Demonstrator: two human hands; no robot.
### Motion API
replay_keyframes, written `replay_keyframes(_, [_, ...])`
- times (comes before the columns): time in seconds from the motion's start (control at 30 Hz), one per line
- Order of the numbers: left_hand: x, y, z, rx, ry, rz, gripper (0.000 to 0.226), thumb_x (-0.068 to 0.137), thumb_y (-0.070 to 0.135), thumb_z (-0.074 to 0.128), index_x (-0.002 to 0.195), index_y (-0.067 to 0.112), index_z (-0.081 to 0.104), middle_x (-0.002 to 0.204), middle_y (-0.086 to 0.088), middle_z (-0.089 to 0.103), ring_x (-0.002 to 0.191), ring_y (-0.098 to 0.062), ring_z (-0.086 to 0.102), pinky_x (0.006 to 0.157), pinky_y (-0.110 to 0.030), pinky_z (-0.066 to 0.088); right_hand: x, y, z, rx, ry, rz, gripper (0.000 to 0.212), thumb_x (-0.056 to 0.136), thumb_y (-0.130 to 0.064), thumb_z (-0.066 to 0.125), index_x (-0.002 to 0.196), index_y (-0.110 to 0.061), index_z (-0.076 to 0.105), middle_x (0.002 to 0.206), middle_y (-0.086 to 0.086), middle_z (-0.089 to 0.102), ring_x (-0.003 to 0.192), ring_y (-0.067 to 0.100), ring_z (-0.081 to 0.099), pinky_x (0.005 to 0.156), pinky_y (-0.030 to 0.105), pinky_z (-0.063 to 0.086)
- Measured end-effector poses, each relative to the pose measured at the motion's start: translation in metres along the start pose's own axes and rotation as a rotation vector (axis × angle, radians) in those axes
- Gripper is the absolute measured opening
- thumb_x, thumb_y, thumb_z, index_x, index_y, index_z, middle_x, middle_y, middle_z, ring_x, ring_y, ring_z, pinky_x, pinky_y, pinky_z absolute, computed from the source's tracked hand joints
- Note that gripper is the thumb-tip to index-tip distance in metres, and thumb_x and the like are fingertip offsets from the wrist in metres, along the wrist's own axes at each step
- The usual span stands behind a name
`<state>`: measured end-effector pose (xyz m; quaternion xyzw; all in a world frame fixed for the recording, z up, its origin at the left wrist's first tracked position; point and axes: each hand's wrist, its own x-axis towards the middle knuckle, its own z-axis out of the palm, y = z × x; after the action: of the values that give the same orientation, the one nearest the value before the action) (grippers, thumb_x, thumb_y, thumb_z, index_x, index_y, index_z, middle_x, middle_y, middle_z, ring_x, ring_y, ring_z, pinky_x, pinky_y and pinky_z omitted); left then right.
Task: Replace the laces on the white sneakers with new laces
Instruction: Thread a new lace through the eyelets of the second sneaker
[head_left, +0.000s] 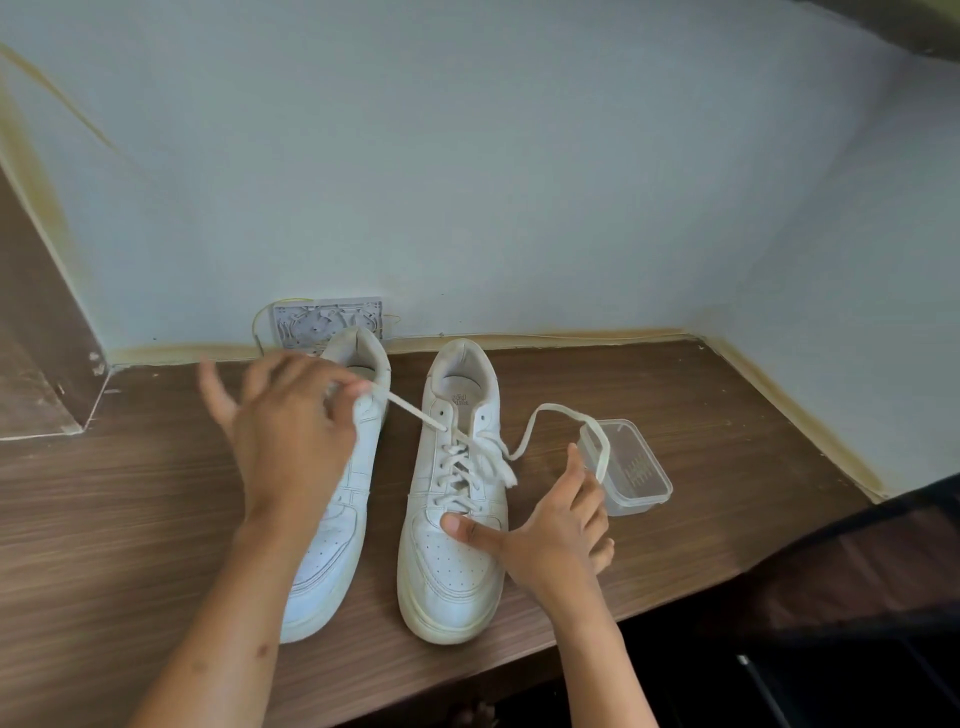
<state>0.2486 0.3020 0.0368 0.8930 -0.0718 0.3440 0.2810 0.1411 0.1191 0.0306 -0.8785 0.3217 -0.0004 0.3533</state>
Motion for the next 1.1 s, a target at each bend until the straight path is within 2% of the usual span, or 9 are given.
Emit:
replay_keyframes(0.1, [0.004,-0.011,-0.008,0.047,-0.002,-0.108,0.011,0.085,0.033,0.071,0.087,0.023,0.074,0.099,0.003,0.072,0.113,-0.028,0.050,0.111,-0.069,0.010,0.001,0.000,0.000,-0.007,-0.003,0.002,0.158,0.038,-0.082,0.076,0.149,-0.028,-0.023,0.159,0.005,-0.013,0.148,0.030,-0.010,0.117,0.061,-0.003])
replay_keyframes(0.2, [0.006,0.001,-0.004,-0.026,-0.034,0.108,0.019,0.083,0.040,0.071,0.096,0.027,0.076,0.106,0.009,0.070,0.115,-0.026,0.051,0.112,-0.065,0.005,0.001,0.000,0.001,-0.012,-0.002,0.012,0.158,0.038,-0.082,0.076,0.149,-0.029,-0.022,0.159,0.005,-0.012,0.149,0.030,-0.009,0.118,0.060,-0.002])
replay_keyframes(0.3, [0.000,0.021,0.006,-0.099,-0.136,0.338,0.021,0.079,0.052,0.066,0.087,0.036,0.077,0.093,0.019,0.071,0.112,-0.018,0.056,0.116,-0.057,-0.003,0.000,0.000,0.001,-0.007,-0.004,0.012,0.157,0.038,-0.083,0.076,0.148,-0.029,-0.022,0.159,0.004,-0.012,0.148,0.030,-0.009,0.118,0.060,-0.003])
replay_keyframes(0.37, [-0.006,0.029,0.012,-0.150,-0.152,0.371,0.012,0.081,0.044,0.067,0.076,0.038,0.076,0.075,0.021,0.068,0.103,-0.012,0.059,0.118,-0.054,-0.002,0.000,0.000,0.000,-0.002,-0.008,0.011,0.157,0.038,-0.082,0.076,0.149,-0.029,-0.022,0.159,0.004,-0.013,0.148,0.030,-0.010,0.118,0.060,-0.003])
replay_keyframes(0.5, [-0.004,0.019,0.011,-0.070,-0.032,0.200,0.012,0.086,0.032,0.069,0.075,0.033,0.073,0.073,0.015,0.068,0.095,-0.014,0.054,0.117,-0.051,0.006,0.000,0.001,0.000,-0.005,-0.014,0.011,0.157,0.038,-0.084,0.074,0.149,-0.028,-0.021,0.159,0.005,-0.012,0.148,0.031,-0.009,0.117,0.061,-0.002])
replay_keyframes(0.67, [0.004,-0.005,-0.008,0.027,0.000,-0.060,0.010,0.086,0.034,0.070,0.083,0.027,0.074,0.084,0.005,0.072,0.101,-0.027,0.054,0.112,-0.064,0.014,-0.001,0.001,-0.001,-0.021,-0.020,0.015,0.156,0.039,-0.084,0.074,0.150,-0.028,-0.021,0.159,0.005,-0.010,0.148,0.032,-0.008,0.117,0.060,-0.001])
replay_keyframes(0.83, [0.004,0.008,0.001,-0.047,-0.089,0.196,0.028,0.084,0.050,0.065,0.103,0.031,0.075,0.095,0.012,0.072,0.108,-0.017,0.052,0.114,-0.057,0.001,0.000,0.000,-0.002,-0.026,-0.022,0.030,0.154,0.040,-0.084,0.074,0.150,-0.028,-0.019,0.159,0.005,-0.010,0.148,0.032,-0.007,0.118,0.060,-0.001])
replay_keyframes(0.97, [0.000,0.014,0.009,-0.128,-0.213,0.336,0.037,0.083,0.061,0.053,0.100,0.038,0.075,0.103,0.019,0.068,0.113,-0.013,0.051,0.115,-0.048,-0.004,-0.001,0.002,-0.001,-0.022,-0.032,0.016,0.151,0.042,-0.085,0.072,0.151,-0.027,-0.014,0.159,0.005,-0.005,0.148,0.032,-0.005,0.118,0.060,0.001])
replay_keyframes(1.1, [-0.003,0.014,0.014,-0.182,-0.236,0.357,0.036,0.084,0.061,0.051,0.097,0.039,0.076,0.105,0.020,0.066,0.115,-0.011,0.048,0.116,-0.045,-0.002,-0.005,0.004,-0.007,-0.007,0.061,-0.119,0.129,0.050,-0.081,0.071,0.152,-0.029,0.011,0.153,0.001,0.015,0.144,0.027,0.012,0.117,0.054,0.012])
